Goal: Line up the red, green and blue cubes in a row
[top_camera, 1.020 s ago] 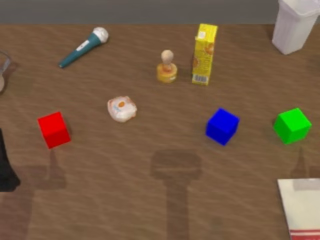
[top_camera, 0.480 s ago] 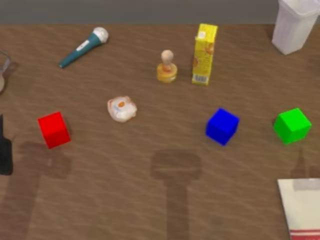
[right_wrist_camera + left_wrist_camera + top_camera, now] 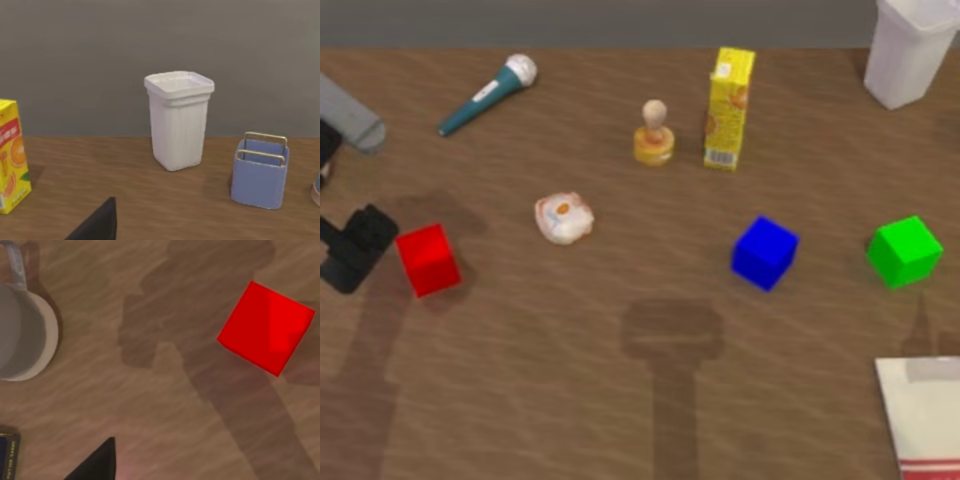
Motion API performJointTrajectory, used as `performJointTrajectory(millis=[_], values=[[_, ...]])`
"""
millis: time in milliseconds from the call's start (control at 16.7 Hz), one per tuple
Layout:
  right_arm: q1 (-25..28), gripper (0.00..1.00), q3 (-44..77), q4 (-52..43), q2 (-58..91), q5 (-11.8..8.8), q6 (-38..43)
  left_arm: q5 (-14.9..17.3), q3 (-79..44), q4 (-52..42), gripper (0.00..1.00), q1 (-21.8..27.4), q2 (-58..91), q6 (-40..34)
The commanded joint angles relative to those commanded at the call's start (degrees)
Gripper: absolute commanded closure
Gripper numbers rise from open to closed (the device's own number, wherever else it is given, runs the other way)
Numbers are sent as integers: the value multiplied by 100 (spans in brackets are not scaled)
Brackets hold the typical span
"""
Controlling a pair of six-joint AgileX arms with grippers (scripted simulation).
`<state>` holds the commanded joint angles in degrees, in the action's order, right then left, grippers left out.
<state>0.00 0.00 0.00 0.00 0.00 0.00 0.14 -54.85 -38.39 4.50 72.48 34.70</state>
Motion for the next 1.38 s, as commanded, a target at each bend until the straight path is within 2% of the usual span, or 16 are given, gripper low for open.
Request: performJointTrajectory(millis=[360, 660, 1140, 1380], values=[[0, 0, 0, 0, 0, 0, 0, -1, -2305, -1624, 0, 187, 3022, 1469], [0, 0, 0, 0, 0, 0, 0, -3, -3519, -2349, 0, 274, 4466, 2188], [0, 0, 0, 0, 0, 0, 0, -3, -3675, -2419, 0, 260, 4648, 2290], [0, 0, 0, 0, 0, 0, 0, 0, -3296, -1765, 0, 278, 4926, 2304]])
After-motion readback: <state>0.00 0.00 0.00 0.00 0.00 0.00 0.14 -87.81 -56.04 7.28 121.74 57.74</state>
